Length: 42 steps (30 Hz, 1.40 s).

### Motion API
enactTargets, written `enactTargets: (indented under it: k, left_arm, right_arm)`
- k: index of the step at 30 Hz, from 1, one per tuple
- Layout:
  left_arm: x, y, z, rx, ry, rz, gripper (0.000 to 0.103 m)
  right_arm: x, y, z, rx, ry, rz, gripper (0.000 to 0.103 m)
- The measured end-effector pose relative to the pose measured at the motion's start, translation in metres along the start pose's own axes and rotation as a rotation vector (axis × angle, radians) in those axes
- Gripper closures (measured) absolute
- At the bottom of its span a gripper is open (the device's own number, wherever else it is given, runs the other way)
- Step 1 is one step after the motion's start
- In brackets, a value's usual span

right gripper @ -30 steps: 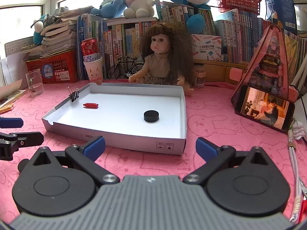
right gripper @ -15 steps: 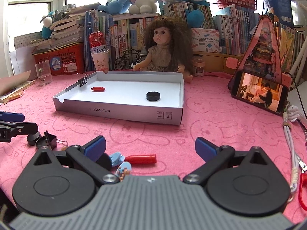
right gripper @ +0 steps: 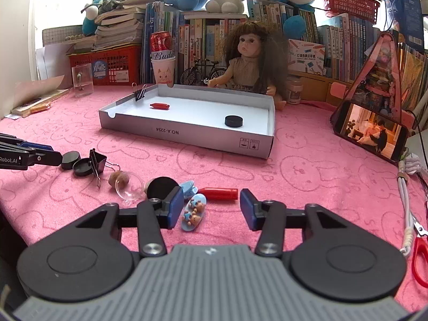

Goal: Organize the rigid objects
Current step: 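Grasp a black lid with the left tool while the right tool grasps the blue oval toy, then carry the black lid and blue oval toy into the white tray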

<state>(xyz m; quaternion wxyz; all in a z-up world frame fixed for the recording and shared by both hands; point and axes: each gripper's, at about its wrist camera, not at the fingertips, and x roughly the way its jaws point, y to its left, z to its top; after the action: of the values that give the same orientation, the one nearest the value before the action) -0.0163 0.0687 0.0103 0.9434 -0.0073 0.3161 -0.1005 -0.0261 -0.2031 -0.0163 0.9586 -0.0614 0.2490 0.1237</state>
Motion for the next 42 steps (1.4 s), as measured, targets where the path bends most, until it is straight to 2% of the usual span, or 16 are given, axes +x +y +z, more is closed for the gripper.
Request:
enactTargets:
  k: [3, 7, 11, 14, 17, 18, 21, 26, 28, 29, 31, 35, 42]
  left_arm:
    - [0.003, -0.002, 0.0, 0.007, 0.001, 0.006, 0.077]
    - [0.007, -0.005, 0.0, 0.001, -0.012, 0.013, 0.077]
    - [0.014, -0.011, 0.0, 0.012, -0.013, 0.01, 0.077]
    - [0.018, -0.014, 0.002, 0.009, -0.019, 0.015, 0.077]
    - [0.022, -0.015, 0.003, 0.007, -0.031, 0.037, 0.076]
    - [0.023, -0.016, 0.004, 0.006, -0.036, 0.047, 0.075]
    - [0.028, -0.016, 0.004, 0.009, -0.045, 0.078, 0.065]
    - [0.035, -0.017, 0.005, 0.012, -0.057, 0.093, 0.063]
    - [0.038, -0.016, 0.005, 0.011, -0.062, 0.091, 0.065]
    - [0.038, -0.016, 0.005, 0.007, -0.066, 0.089, 0.07]
    - [0.038, -0.015, 0.007, -0.013, -0.071, 0.092, 0.073]
    - [0.036, -0.013, 0.012, -0.029, -0.076, 0.084, 0.074]
    - [0.03, -0.012, 0.03, -0.059, -0.096, 0.071, 0.074]
  right_arm:
    - [0.002, 0.001, -0.002, 0.007, 0.009, 0.008, 0.054]
    - [0.008, 0.004, -0.004, 0.027, 0.013, -0.034, 0.053]
    - [0.008, 0.005, -0.006, 0.052, 0.013, -0.017, 0.054]
    - [0.009, 0.008, -0.007, 0.045, 0.007, -0.032, 0.058]
    - [0.01, 0.009, -0.009, 0.064, -0.012, -0.102, 0.064]
    - [0.011, 0.009, -0.009, 0.073, -0.017, -0.116, 0.068]
    - [0.01, 0.009, -0.011, 0.082, -0.024, -0.12, 0.069]
    - [0.011, 0.013, -0.015, 0.068, -0.022, -0.11, 0.069]
    - [0.012, 0.012, -0.014, 0.074, -0.021, -0.109, 0.069]
    - [0.012, 0.012, -0.014, 0.077, -0.019, -0.108, 0.07]
    - [0.014, 0.012, -0.012, 0.072, -0.009, -0.113, 0.084]
    - [0.017, 0.011, -0.003, 0.075, 0.015, -0.112, 0.084]
    - [0.019, 0.006, 0.014, 0.091, -0.02, -0.133, 0.084]
